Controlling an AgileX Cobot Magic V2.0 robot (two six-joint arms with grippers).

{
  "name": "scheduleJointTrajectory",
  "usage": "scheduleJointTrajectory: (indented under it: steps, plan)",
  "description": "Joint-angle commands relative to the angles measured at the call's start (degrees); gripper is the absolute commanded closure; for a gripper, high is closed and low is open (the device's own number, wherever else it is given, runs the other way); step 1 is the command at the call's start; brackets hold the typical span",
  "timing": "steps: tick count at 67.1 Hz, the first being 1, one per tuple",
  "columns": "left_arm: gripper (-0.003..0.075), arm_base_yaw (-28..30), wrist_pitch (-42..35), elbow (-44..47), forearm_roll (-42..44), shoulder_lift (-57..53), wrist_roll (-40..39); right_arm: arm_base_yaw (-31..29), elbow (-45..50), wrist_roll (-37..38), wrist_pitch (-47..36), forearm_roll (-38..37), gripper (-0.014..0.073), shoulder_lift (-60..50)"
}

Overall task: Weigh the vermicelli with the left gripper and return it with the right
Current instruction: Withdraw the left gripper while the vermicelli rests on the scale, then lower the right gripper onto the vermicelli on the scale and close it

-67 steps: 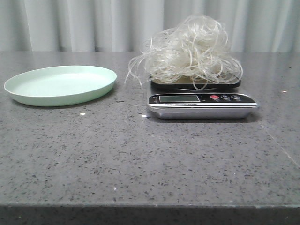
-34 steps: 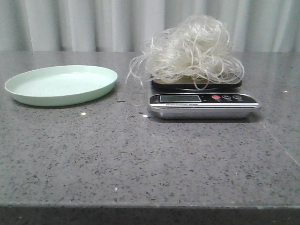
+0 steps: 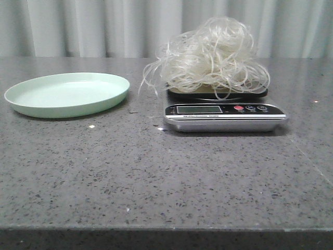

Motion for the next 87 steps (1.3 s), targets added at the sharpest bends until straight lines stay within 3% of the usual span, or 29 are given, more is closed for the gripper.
scheduleJointTrajectory:
  steps: [1,7,18,35,55,87]
  plan:
    - [0.0584,0.17,-4.67,-1.40,0.17,0.64,-0.51,3.84,-7.63,-2.55,1.03,0.67,0.0440,6.75]
    - [0.0584,0.17,-4.67,-1.40,0.17,0.64,-0.51,7.00,-12.57,-4.48,5.57,0.67,0.0412,12.31]
    - [0.0584,0.17,-5.18,-1.40,0.17,0.64,-0.51,11.66,-22.06,-4.55,14.65,0.72,0.0279,24.18]
    - [0.0584,0.17,-5.28,-1.40,0.17,0.64,-0.51,15.32,-36.35,-4.55,26.01,1.05,-0.0029,42.51]
    - [0.0584,0.17,-5.28,-1.40,0.17,0.64,-0.51,15.32,-40.87,-4.55,28.93,1.00,-0.0020,55.79]
    - [0.0584,0.17,-5.28,-1.40,0.17,0.64,-0.51,15.26,-40.87,-4.55,36.12,0.10,-0.0020,64.39]
